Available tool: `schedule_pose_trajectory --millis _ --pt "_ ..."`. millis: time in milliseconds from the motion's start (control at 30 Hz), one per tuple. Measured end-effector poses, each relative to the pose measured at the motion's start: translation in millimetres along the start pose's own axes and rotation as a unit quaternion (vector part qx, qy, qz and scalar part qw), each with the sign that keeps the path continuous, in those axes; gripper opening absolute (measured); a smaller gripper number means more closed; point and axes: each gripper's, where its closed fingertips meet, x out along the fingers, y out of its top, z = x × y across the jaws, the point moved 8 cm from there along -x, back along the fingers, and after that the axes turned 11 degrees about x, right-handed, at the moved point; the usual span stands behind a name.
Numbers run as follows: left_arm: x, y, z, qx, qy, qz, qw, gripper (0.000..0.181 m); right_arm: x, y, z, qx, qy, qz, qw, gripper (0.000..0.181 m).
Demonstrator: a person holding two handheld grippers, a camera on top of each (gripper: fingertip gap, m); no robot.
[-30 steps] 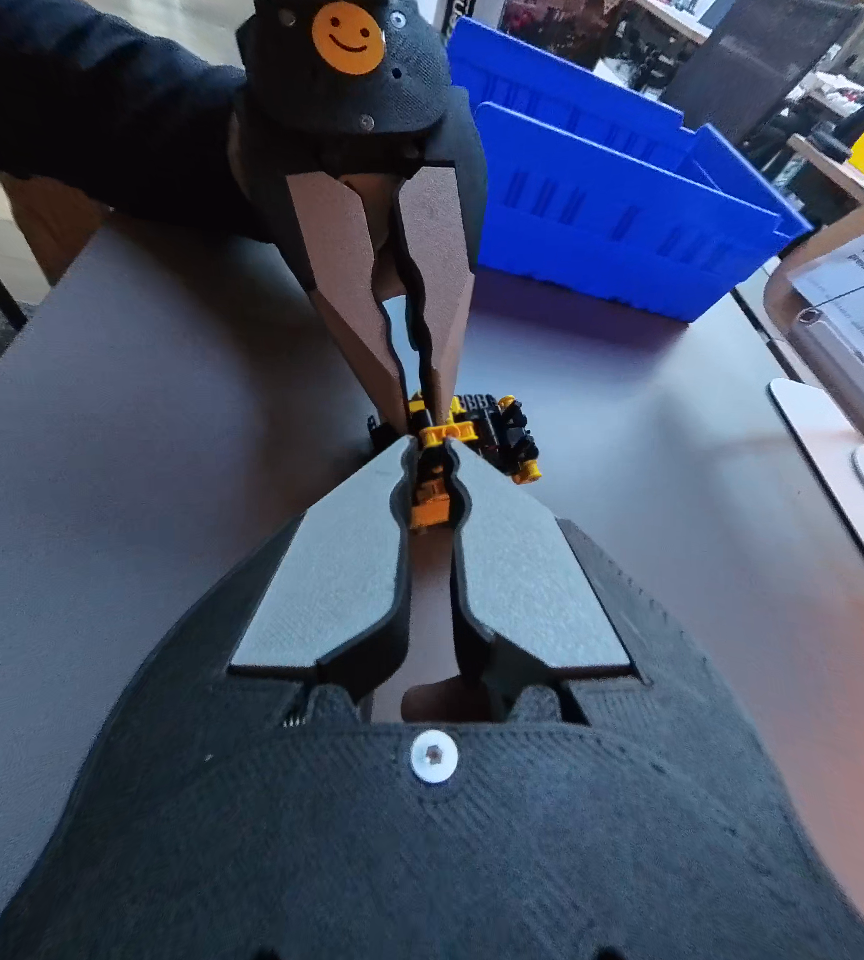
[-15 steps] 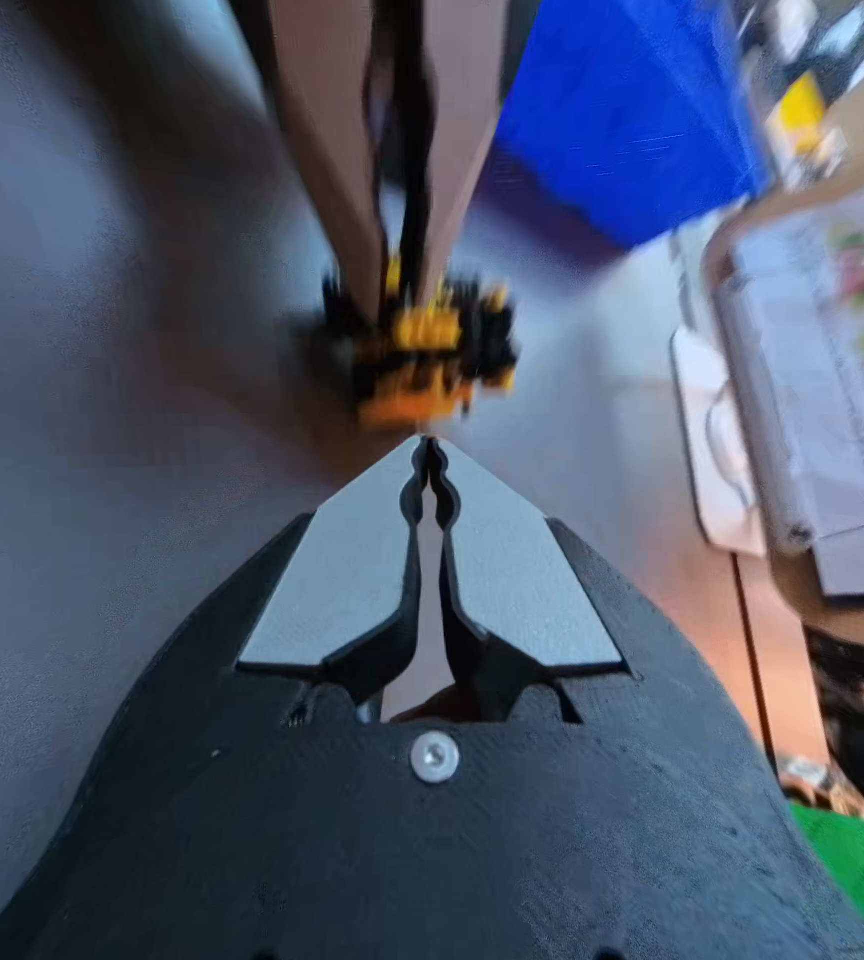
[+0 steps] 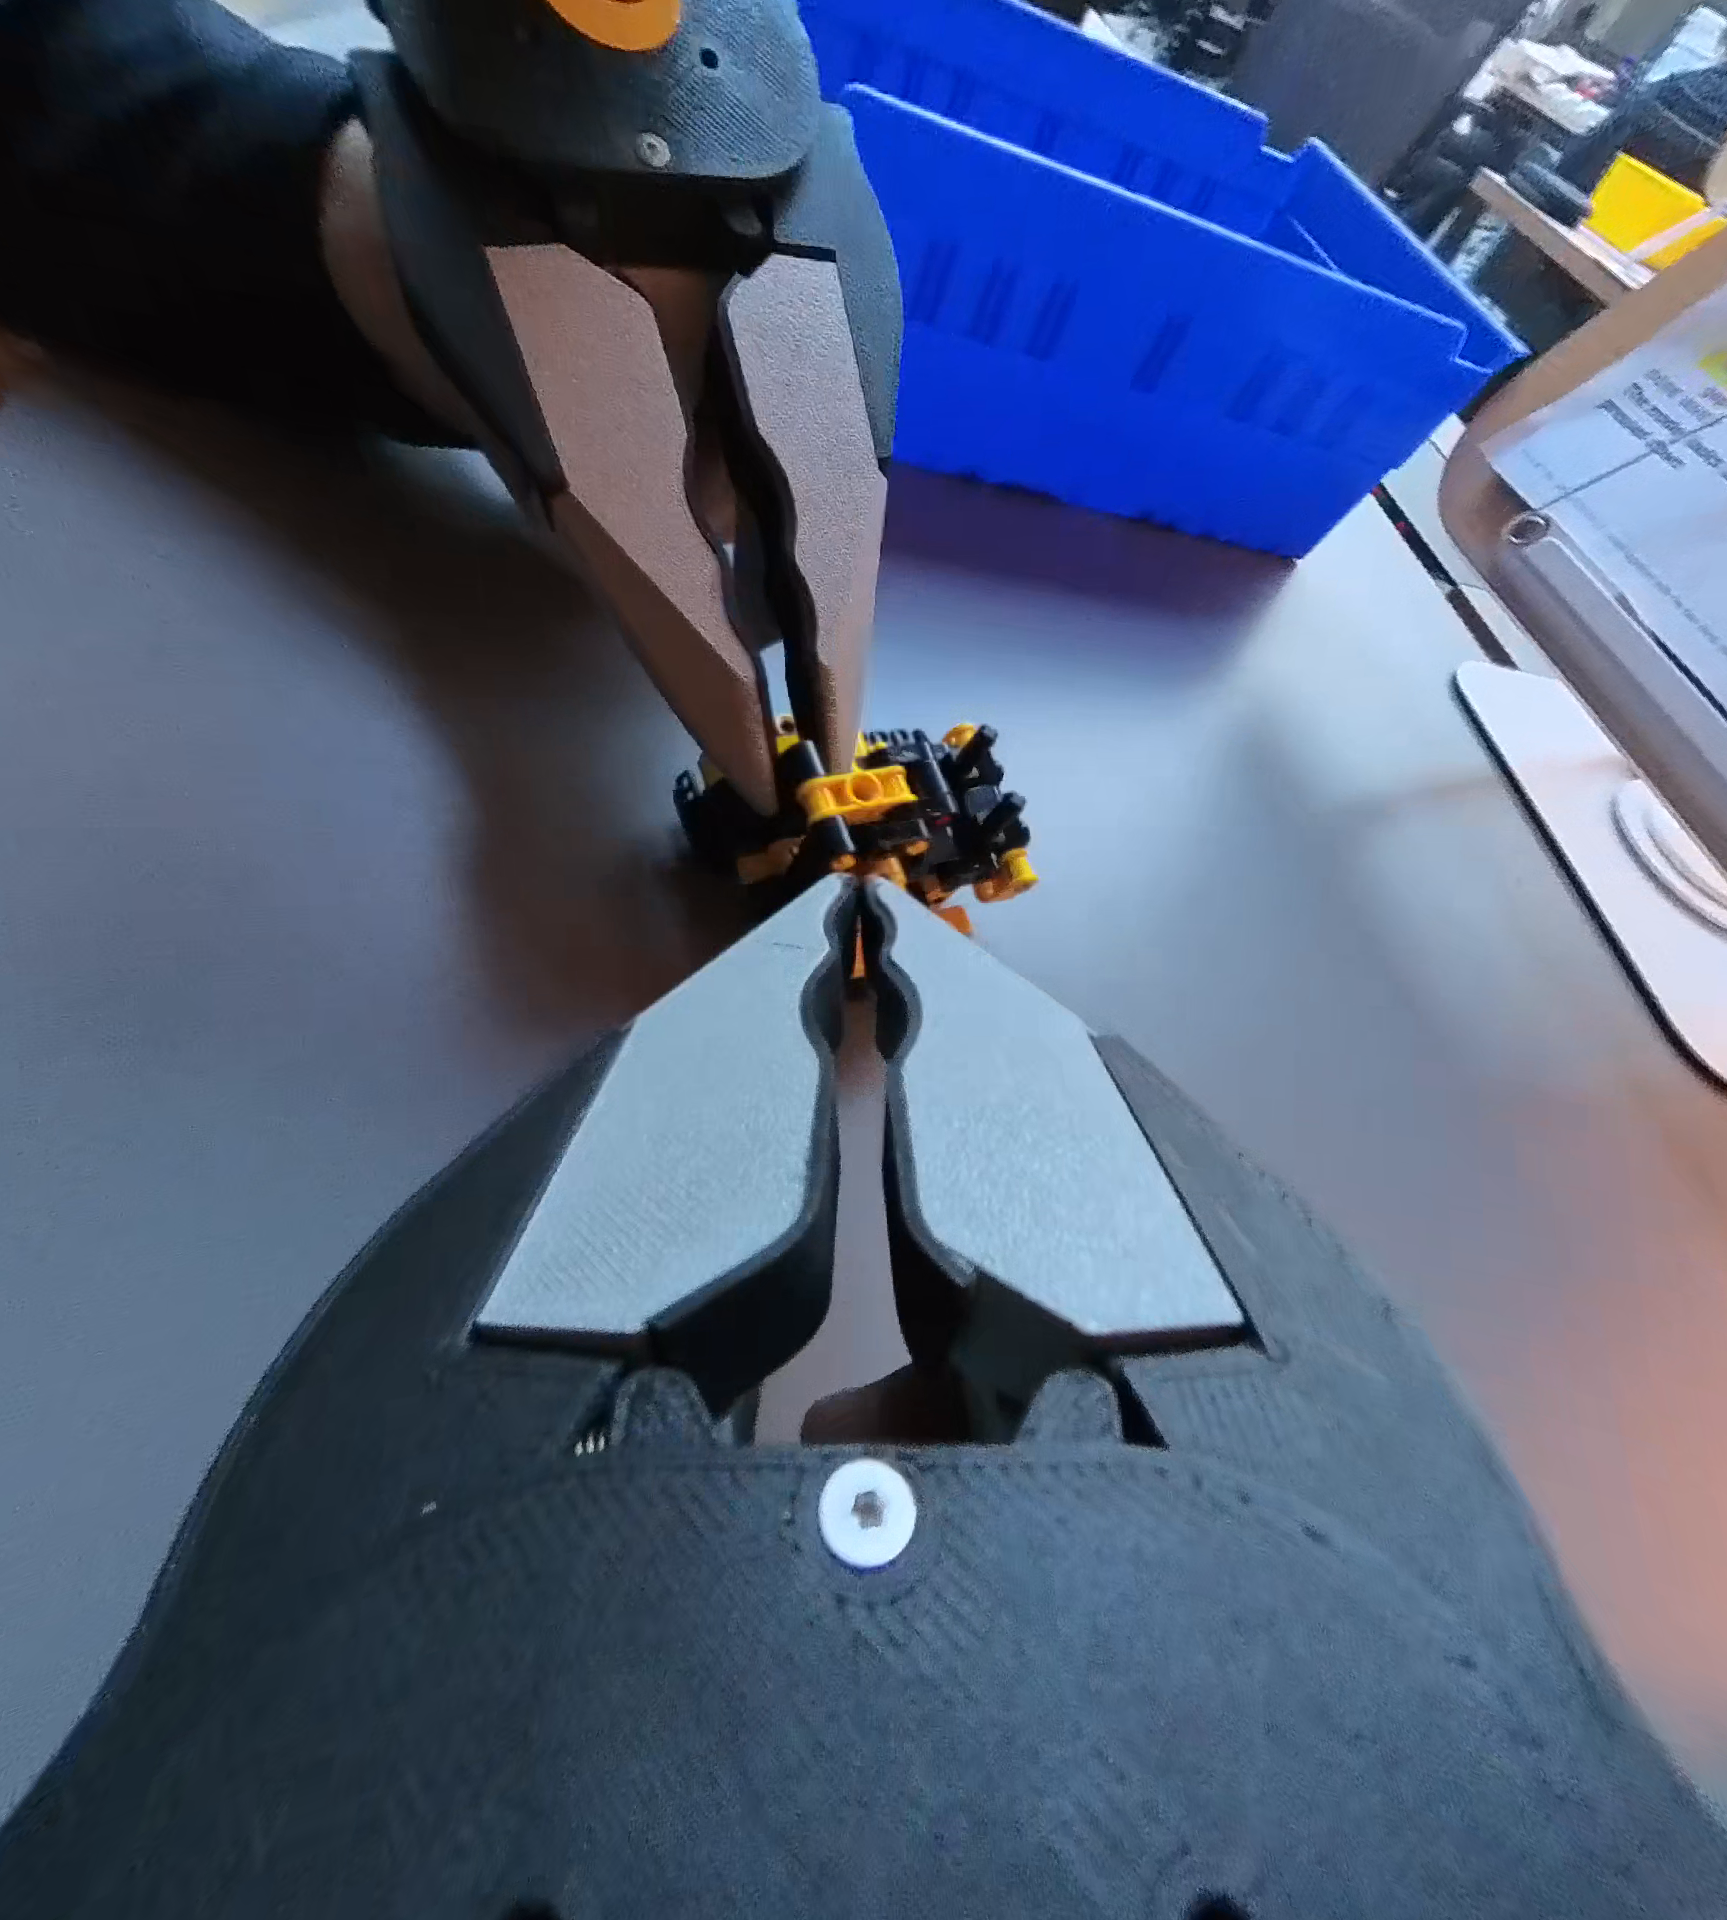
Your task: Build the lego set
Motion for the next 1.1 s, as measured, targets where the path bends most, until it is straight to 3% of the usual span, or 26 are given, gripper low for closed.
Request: schedule_pose_trajectory --millis 133,300,400,467,600,767,1100 --pt "0.9 -0.5 -5.7 -0.017 0.037 -0.007 0.999 0.004 6.6 1.9 -4.7 0.011 -0.022 -0.012 1.0 0.033" --pt "1.3 1.9 -12.7 -0.078 0.06 0.015 0.995 0.004 14.9 4.7 -2.3 -0.005 -0.144 -0.029 0.989 0.037" --pt "1.0 3.5 -14.2 -0.099 0.068 0.029 0.992 0.004 19.4 4.9 -2.0 -0.002 -0.173 -0.03 0.984 0.038" --pt "-0.5 3.6 -15.0 -0.102 0.07 0.035 0.992 0.004 18.8 5.4 -2.5 0.003 -0.153 -0.019 0.988 0.027" --pt "-3.6 3.1 -18.5 -0.128 0.064 0.056 0.988 0.004 12.5 8.1 5.9 0.069 -0.109 0.012 0.992 0.031" --pt "-2.4 3.5 -17.3 -0.121 0.069 0.049 0.989 0.004 7.1 11.0 12.9 0.111 -0.103 0.048 0.987 0.022" --pt "2.2 6.3 -15.3 -0.126 0.099 0.04 0.986 0.004 16.0 16.3 6.5 0.064 -0.162 0.035 0.984 0.014"
